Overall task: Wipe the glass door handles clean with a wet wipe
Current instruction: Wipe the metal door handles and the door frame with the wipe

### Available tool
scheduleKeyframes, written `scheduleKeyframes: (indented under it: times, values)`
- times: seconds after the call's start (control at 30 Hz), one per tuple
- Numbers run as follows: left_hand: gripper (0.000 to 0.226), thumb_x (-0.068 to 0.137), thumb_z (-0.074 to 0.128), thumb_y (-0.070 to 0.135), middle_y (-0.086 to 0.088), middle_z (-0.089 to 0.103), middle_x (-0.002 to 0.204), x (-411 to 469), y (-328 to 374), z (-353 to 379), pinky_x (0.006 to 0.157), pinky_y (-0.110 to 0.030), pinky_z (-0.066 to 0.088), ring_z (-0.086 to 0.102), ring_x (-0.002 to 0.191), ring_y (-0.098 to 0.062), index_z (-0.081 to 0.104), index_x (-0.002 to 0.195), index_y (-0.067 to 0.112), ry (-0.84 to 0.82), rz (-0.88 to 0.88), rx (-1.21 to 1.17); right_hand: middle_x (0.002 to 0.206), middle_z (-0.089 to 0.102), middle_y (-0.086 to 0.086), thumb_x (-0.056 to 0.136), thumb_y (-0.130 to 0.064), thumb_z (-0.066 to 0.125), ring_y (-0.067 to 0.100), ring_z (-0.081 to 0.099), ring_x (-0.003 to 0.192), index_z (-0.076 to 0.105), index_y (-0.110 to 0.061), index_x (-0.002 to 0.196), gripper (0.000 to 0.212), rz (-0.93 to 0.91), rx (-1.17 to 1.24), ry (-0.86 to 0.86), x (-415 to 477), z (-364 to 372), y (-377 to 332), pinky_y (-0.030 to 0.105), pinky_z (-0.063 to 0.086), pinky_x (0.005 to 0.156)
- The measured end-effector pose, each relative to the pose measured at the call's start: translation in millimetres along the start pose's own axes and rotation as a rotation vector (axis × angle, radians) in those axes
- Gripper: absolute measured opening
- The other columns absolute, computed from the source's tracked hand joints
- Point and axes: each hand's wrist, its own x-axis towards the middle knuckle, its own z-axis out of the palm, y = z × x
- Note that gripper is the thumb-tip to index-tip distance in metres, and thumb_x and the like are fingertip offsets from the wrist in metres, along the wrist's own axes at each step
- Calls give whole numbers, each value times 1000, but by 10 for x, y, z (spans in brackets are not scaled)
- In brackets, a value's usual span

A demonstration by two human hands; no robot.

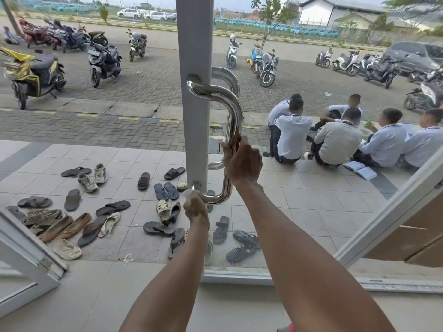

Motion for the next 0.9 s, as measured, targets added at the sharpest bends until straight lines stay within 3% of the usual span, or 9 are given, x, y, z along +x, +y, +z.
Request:
scheduleKeyframes:
  times: [0.03,0.07,0.13,0.23,0.3,0.57,0.7,0.77,0.9]
  values:
    - [77,63,49,84,-11,63,103,-49,-71,-4,81,-40,47,57,93,-26,60,82,10,-33,101,185,85,72,11,88,-50,61,36,67,86,61,-14,100,38,-1,2,0,0,3,-1,35,47,69]
    - [46,87,45,50,-13,58,128,-88,-142,-2,97,-44,44,54,114,-28,64,96,9,-128,247,415,85,72,11,88,-49,61,36,67,86,61,-14,100,37,-3,2,0,1,3,0,35,47,69]
    - [49,90,42,19,-9,31,157,-91,-333,-13,121,-41,20,24,146,-24,51,136,7,-316,495,790,84,72,11,88,-48,61,37,66,85,61,-14,100,36,-8,3,-1,2,-2,0,35,47,68]
    - [86,81,47,7,-2,4,164,69,-522,-184,122,-31,-1,0,151,-15,5,156,11,-454,776,1254,84,72,11,88,-46,61,36,67,85,60,-14,99,34,-11,8,-6,-2,-6,1,35,47,67]
    - [93,79,48,7,2,-1,164,215,-502,-325,121,-35,1,-2,151,-13,-3,156,16,-409,782,1365,84,72,11,88,-47,61,36,67,85,60,-14,100,35,-18,8,-10,-6,-7,-2,35,47,67]
    - [88,69,50,9,-4,27,159,330,-271,-485,121,-33,-4,20,149,-18,23,153,10,-423,976,1455,85,72,12,89,-48,59,37,67,85,58,-14,102,36,-4,-8,-12,-10,8,5,36,46,68]
    - [82,67,50,5,-9,51,144,81,-191,-280,111,-21,27,46,132,-22,37,148,13,-564,941,1206,86,72,12,89,-47,58,37,66,87,58,-15,102,35,1,-5,-12,-13,5,4,37,47,69]
    - [81,66,48,-1,-11,62,131,25,-84,-193,102,-27,44,58,119,-26,44,145,16,-552,863,1077,86,72,12,89,-47,58,37,66,87,58,-15,102,35,5,-5,-16,-9,4,7,37,47,70]
    - [69,77,41,-20,-12,60,134,25,51,-105,108,-39,44,55,127,-22,51,139,9,-605,686,775,85,73,11,89,-48,59,35,68,85,59,-15,101,35,-14,-1,-13,-11,7,19,36,48,69]
